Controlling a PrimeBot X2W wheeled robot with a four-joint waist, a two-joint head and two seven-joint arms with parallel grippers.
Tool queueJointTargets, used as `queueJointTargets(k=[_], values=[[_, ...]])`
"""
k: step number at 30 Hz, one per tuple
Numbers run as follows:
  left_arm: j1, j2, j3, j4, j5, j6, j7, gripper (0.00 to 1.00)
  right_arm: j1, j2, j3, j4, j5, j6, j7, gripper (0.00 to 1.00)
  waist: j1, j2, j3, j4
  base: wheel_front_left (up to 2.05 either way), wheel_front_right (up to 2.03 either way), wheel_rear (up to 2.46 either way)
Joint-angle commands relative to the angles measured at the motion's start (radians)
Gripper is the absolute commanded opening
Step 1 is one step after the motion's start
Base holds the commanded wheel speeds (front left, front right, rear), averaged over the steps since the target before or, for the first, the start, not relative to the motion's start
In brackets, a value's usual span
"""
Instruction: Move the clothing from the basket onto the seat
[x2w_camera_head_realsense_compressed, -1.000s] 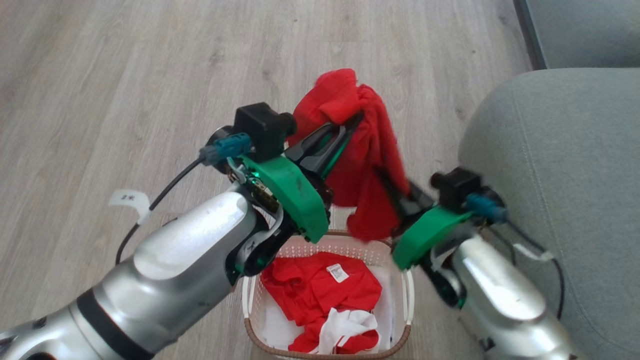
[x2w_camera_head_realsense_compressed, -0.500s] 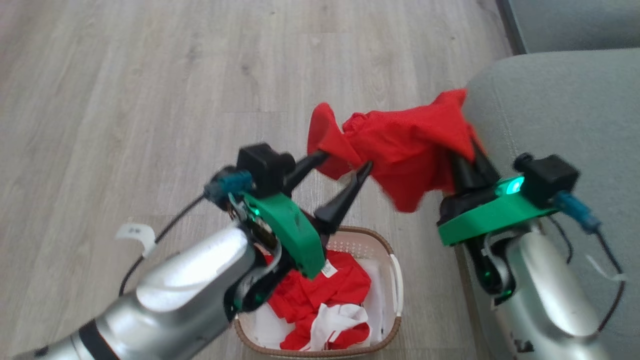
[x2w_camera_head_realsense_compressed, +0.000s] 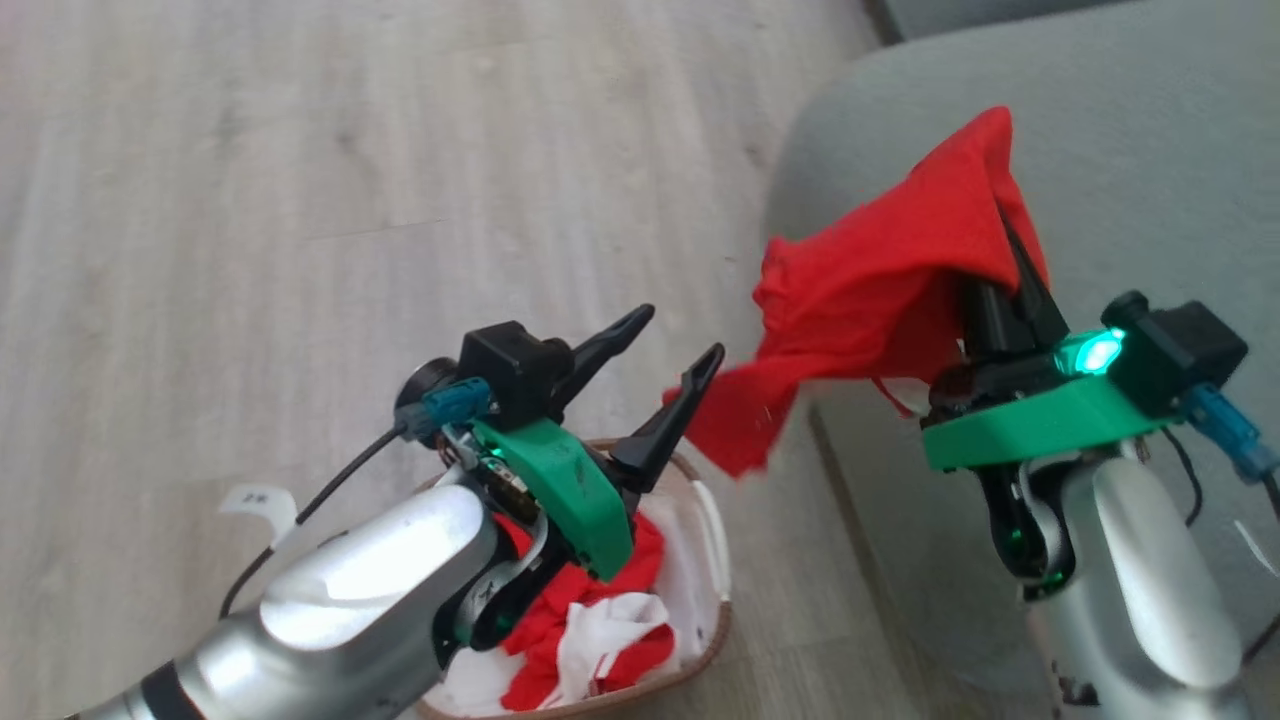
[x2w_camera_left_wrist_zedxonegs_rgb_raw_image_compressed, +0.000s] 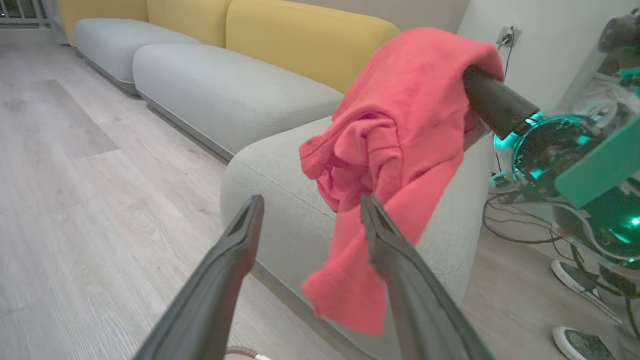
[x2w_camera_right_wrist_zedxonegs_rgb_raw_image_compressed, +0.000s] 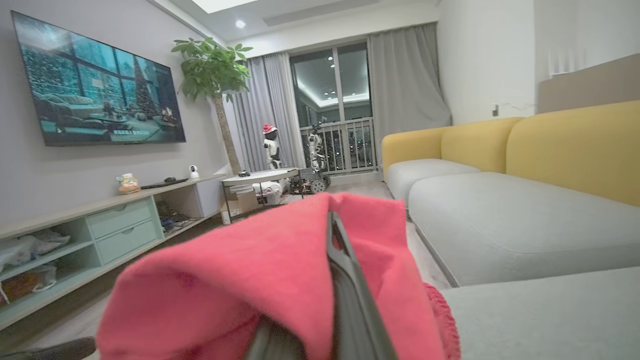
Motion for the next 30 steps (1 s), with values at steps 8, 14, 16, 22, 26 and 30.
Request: queueJointTargets(k=[8,14,16,22,26,30], values=[[-0.055,0.044,0.038,-0.022,0.037,0.009,-0.026,1.0,0.028,0.014,-0.018,-0.09,-0.016,0.0,-0.009,0.0,0.0,0.0,0.036,-0.159,0.0,0.0,0.0],[-0.061,0.056,0.03,-0.018,0.046,0.005,-0.023,1.0,0.066,0.012,-0.035,-0.132,-0.015,0.0,-0.009,0.0,0.0,0.0,0.049,-0.24,0.0,0.0,0.0],[-0.064,0.058,0.028,-0.018,0.049,0.005,-0.021,1.0,0.078,0.012,-0.04,-0.146,-0.013,0.0,-0.009,0.0,0.0,0.0,0.054,-0.265,0.0,0.0,0.0],[-0.074,0.063,0.02,-0.019,0.06,0.005,-0.016,1.0,0.109,0.013,-0.047,-0.183,-0.009,0.0,-0.009,0.0,0.0,0.0,0.071,-0.328,0.0,0.0,0.0],[-0.077,0.066,0.018,-0.018,0.064,0.008,-0.015,1.0,0.121,0.013,-0.049,-0.2,-0.006,0.0,-0.009,0.0,0.0,0.0,0.078,-0.358,0.0,0.0,0.0],[-0.077,0.065,0.014,-0.019,0.065,0.009,-0.014,1.0,0.131,0.014,-0.05,-0.208,-0.005,0.0,-0.009,0.0,0.0,0.0,0.082,-0.37,0.0,0.0,0.0]])
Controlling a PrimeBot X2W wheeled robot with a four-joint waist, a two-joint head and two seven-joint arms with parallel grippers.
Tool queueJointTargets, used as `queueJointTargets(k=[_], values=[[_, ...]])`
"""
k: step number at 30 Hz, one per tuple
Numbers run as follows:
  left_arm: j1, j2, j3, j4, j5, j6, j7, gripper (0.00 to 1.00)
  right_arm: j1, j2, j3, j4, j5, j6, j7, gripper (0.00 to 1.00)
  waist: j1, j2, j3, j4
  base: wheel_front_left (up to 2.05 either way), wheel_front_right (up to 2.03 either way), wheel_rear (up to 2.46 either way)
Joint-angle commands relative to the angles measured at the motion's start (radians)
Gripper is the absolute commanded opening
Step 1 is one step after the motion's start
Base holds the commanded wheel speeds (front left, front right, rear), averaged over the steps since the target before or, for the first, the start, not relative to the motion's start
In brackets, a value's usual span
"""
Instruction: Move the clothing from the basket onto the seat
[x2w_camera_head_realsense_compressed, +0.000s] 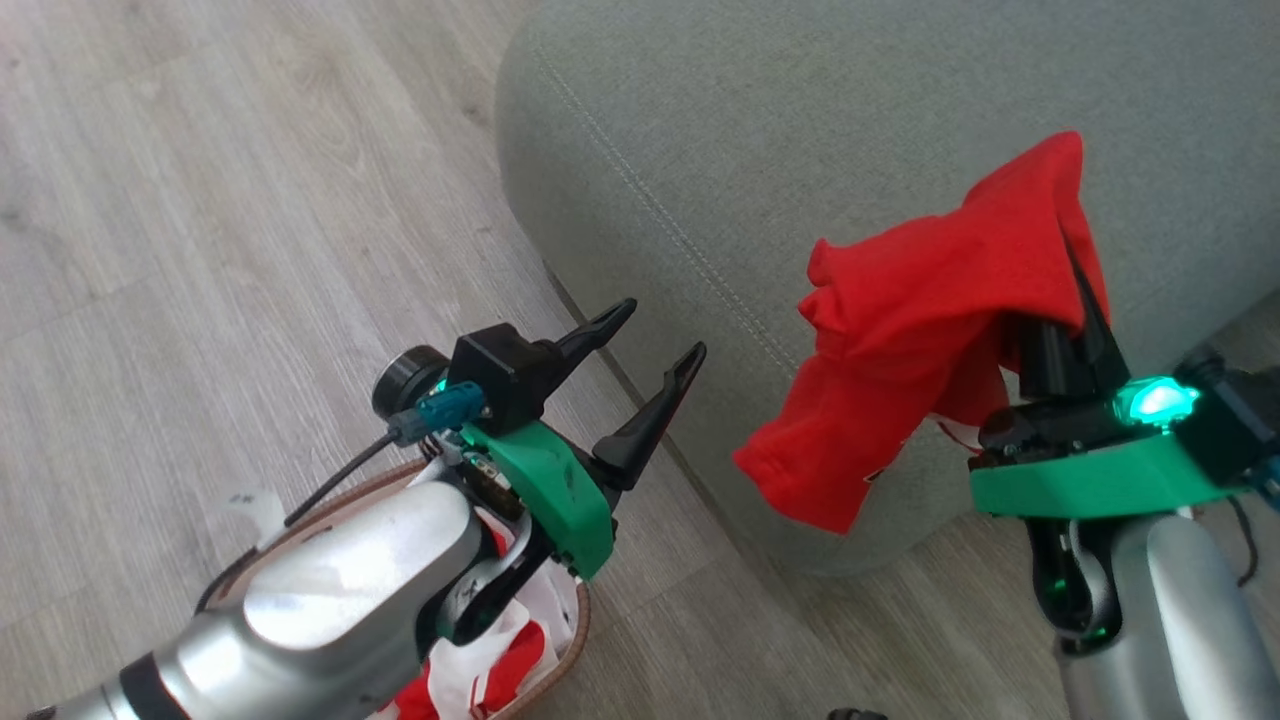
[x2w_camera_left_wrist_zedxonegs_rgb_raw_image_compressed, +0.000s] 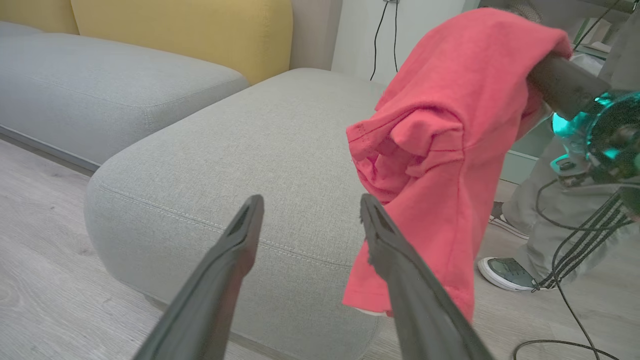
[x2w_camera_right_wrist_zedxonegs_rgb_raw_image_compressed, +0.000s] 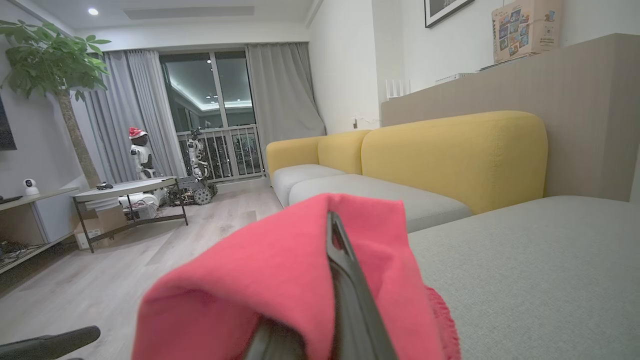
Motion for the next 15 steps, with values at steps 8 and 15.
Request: queueJointTargets(k=[8,15], values=[[-0.065,0.025,0.033,-0.035,0.014,0.005,0.004,1.0,-0.047,-0.003,0.013,-0.025,0.015,0.0,-0.009,0.0,0.0,-0.0001,0.028,0.0,0.0,0.0,0.0],[-0.095,0.038,0.03,-0.067,0.026,0.003,0.025,1.0,-0.189,-0.059,-0.011,0.041,0.03,0.0,-0.009,0.0,0.0,-0.0001,0.089,0.03,0.0,0.0,0.0]])
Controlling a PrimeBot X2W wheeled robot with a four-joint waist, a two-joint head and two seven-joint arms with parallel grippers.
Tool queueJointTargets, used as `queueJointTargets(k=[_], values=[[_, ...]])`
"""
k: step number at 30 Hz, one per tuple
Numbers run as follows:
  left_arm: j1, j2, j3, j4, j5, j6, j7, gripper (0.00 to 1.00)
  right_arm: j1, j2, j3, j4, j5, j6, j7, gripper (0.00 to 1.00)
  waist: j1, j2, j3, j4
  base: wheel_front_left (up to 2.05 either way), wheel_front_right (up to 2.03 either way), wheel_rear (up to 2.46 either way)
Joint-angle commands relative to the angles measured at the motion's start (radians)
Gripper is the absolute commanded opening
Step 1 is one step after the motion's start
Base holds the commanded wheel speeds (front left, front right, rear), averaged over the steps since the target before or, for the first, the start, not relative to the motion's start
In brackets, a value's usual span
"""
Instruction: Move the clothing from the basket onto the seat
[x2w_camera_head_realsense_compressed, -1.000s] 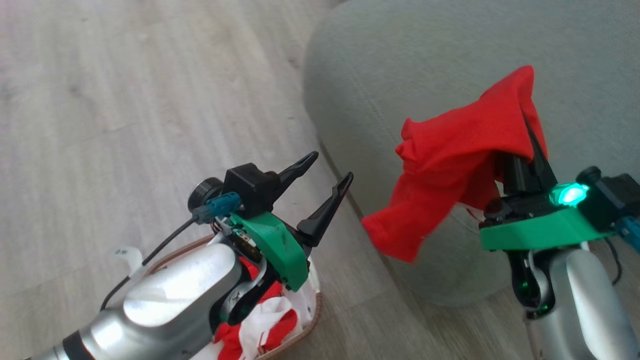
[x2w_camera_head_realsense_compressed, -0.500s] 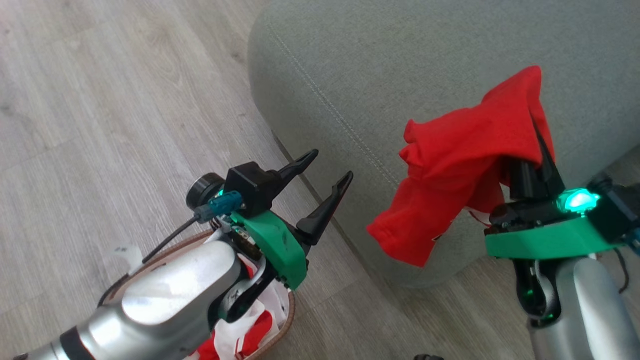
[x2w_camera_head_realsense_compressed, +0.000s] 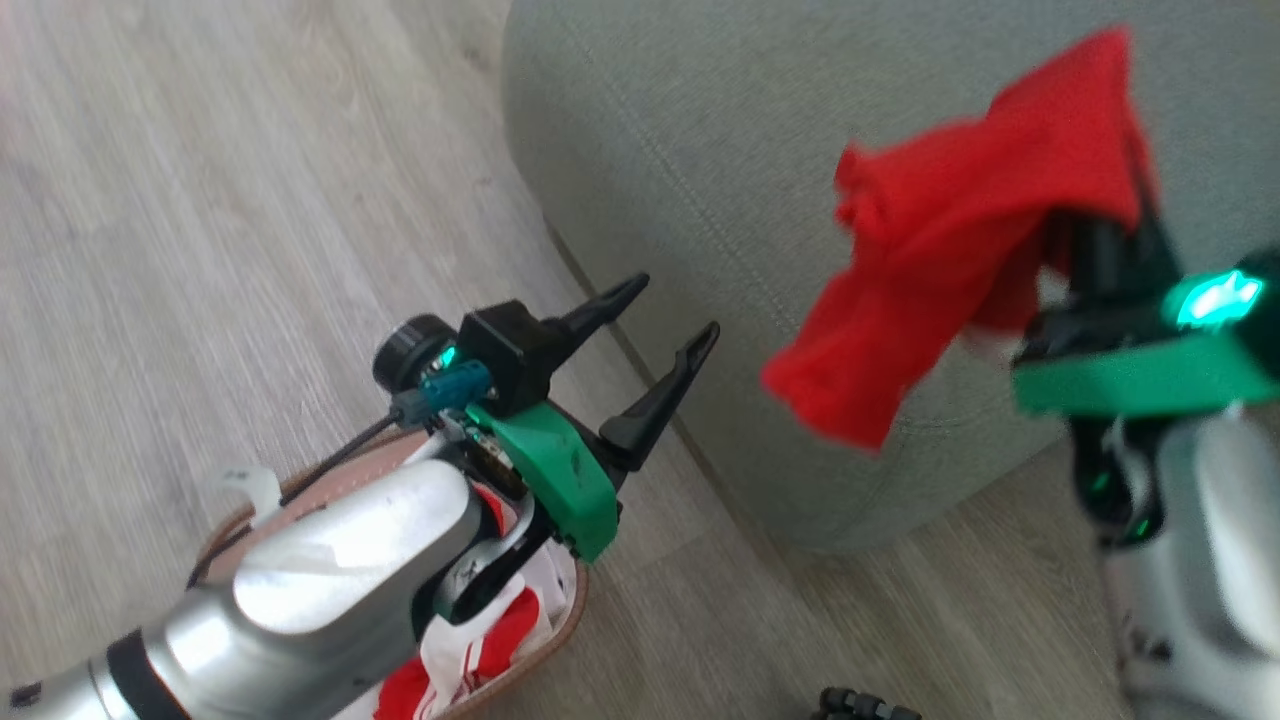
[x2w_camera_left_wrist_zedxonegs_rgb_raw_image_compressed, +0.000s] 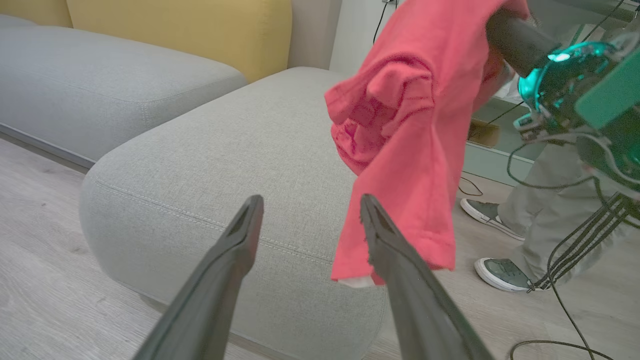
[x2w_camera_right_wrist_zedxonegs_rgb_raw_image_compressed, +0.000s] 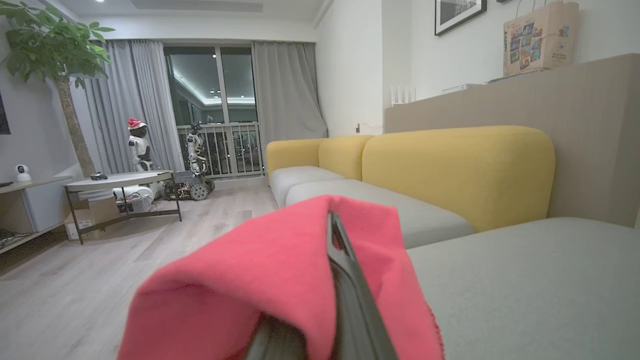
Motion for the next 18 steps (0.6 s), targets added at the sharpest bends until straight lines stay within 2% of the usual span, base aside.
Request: queueJointTargets(k=[1,2,7,18], values=[[-0.058,0.028,0.036,-0.035,0.011,0.002,0.003,1.0,-0.057,-0.022,0.009,-0.019,0.007,0.0,-0.009,0.0,0.0,-0.0001,0.027,0.018,0.0,0.0,0.0],[-0.058,0.028,0.036,-0.035,0.011,0.002,0.003,1.0,-0.057,-0.022,0.009,-0.019,0.007,0.0,-0.009,0.0,0.0,-0.0001,0.027,0.018,0.0,0.0,0.0],[-0.1,0.046,0.035,-0.071,0.029,-0.001,0.03,1.0,-0.213,-0.1,-0.032,0.07,0.042,0.0,-0.008,0.0,0.0,-0.0001,0.11,0.06,0.0,0.0,0.0],[-0.193,0.065,0.039,-0.145,0.059,-0.019,0.078,1.0,-0.439,-0.251,-0.122,0.238,0.105,0.0,-0.007,0.0,0.0,-0.0001,0.29,0.139,0.0,0.0,0.0]])
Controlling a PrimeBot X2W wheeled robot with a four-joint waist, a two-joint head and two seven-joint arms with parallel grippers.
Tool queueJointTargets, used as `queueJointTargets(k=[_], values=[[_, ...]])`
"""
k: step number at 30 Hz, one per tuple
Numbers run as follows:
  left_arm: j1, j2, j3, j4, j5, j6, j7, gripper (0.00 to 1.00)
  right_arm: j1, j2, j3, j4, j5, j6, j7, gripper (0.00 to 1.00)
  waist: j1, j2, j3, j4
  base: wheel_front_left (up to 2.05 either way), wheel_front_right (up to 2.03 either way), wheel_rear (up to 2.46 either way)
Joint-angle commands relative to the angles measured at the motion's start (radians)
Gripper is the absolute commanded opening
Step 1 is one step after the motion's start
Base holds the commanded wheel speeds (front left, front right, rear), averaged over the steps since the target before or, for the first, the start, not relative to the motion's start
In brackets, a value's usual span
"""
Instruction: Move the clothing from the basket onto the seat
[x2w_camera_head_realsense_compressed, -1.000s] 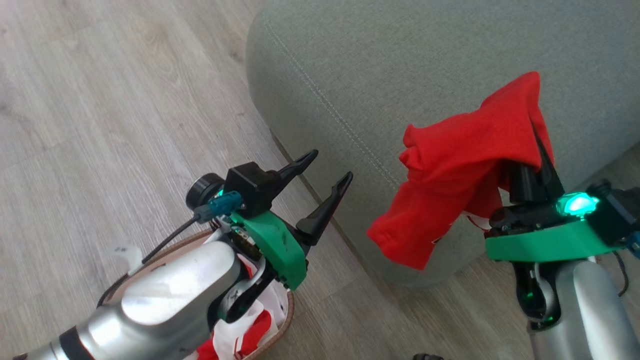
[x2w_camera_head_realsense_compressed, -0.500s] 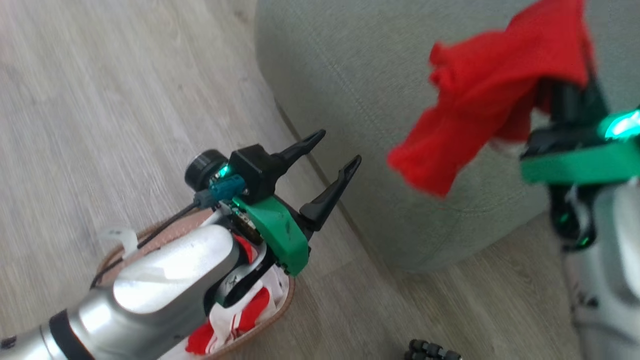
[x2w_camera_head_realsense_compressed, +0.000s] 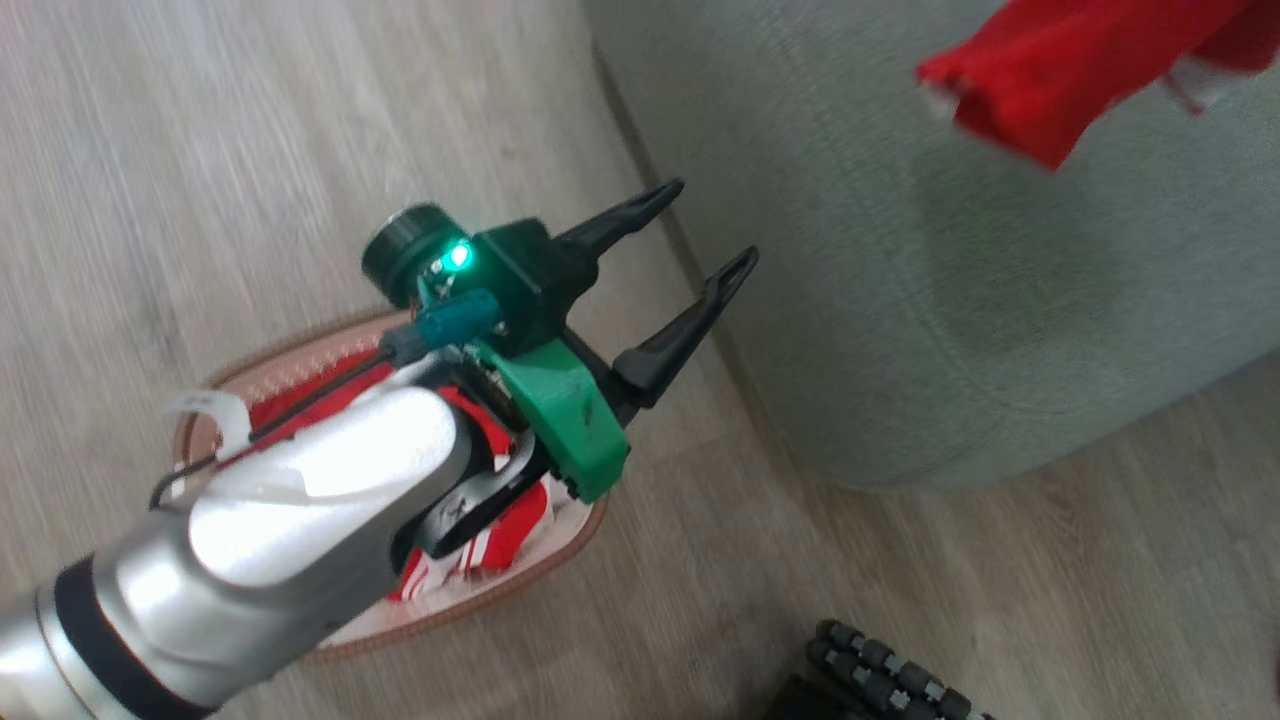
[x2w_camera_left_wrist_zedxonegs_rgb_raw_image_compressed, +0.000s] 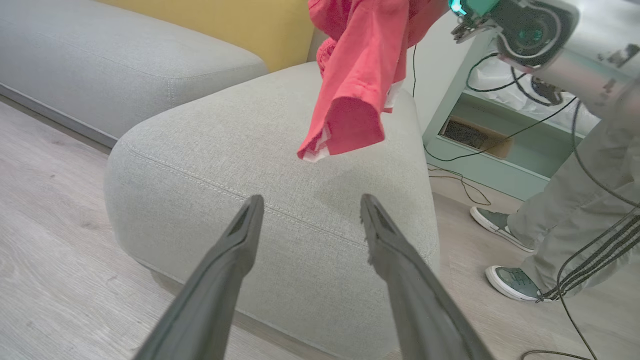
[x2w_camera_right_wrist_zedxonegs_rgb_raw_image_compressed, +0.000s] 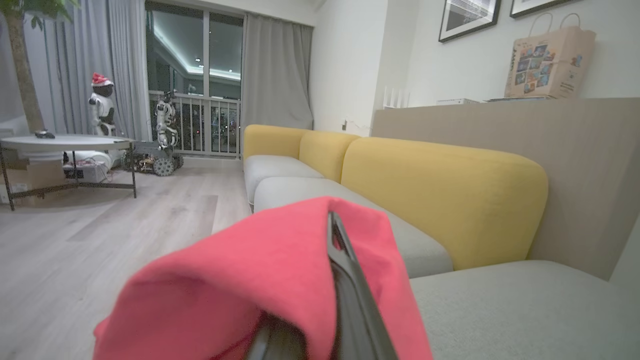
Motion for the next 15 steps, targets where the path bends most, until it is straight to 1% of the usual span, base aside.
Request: queueJointTargets(k=[1,8,15], values=[[-0.052,0.023,0.037,-0.04,0.011,-0.006,0.004,1.0,-0.034,-0.038,-0.006,-0.008,0.003,0.0,-0.004,0.0,-0.0002,0.0,0.06,0.039,0.0,0.0,0.0],[-0.097,0.015,0.032,-0.058,0.027,-0.018,0.025,1.0,-0.138,-0.12,-0.056,0.139,-0.02,0.0,-0.001,0.0,-0.0002,0.0,0.152,0.09,0.0,0.0,0.0],[-0.13,0.013,0.036,-0.067,0.038,-0.022,0.033,1.0,-0.211,-0.158,-0.137,0.264,-0.086,0.0,0.013,0.0,-0.0002,0.0,0.227,0.144,0.0,0.0,0.0]])
